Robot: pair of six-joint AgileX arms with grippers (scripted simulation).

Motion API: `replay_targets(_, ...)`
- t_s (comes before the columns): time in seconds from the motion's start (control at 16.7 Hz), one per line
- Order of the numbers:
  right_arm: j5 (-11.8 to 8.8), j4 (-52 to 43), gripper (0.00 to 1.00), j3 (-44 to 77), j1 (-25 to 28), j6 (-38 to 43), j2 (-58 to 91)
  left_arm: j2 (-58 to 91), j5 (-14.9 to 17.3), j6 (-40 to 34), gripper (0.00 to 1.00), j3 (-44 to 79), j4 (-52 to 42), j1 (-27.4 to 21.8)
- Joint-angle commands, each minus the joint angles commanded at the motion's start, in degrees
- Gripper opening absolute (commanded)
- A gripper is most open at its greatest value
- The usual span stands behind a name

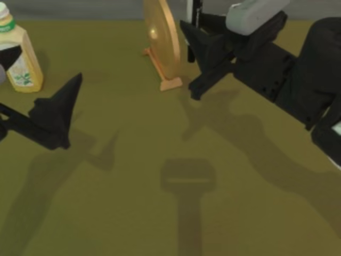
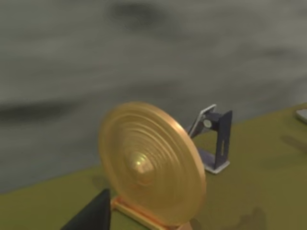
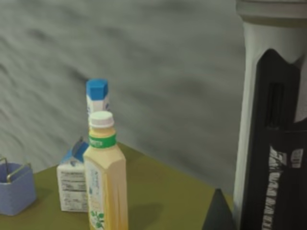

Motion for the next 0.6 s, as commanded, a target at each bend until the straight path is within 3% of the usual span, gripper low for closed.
replay_targets(0.36,0.0,0.0,0.00,0.0,0.0,0.0,0.0,20.2,9.2,0.9,1.00,13.9,5.5,-7.5)
replay_targets(0.6,0.0,0.0,0.00,0.0,0.0,0.0,0.0,25.8,11.8,1.3,1.00,18.2,7.4,-9.6)
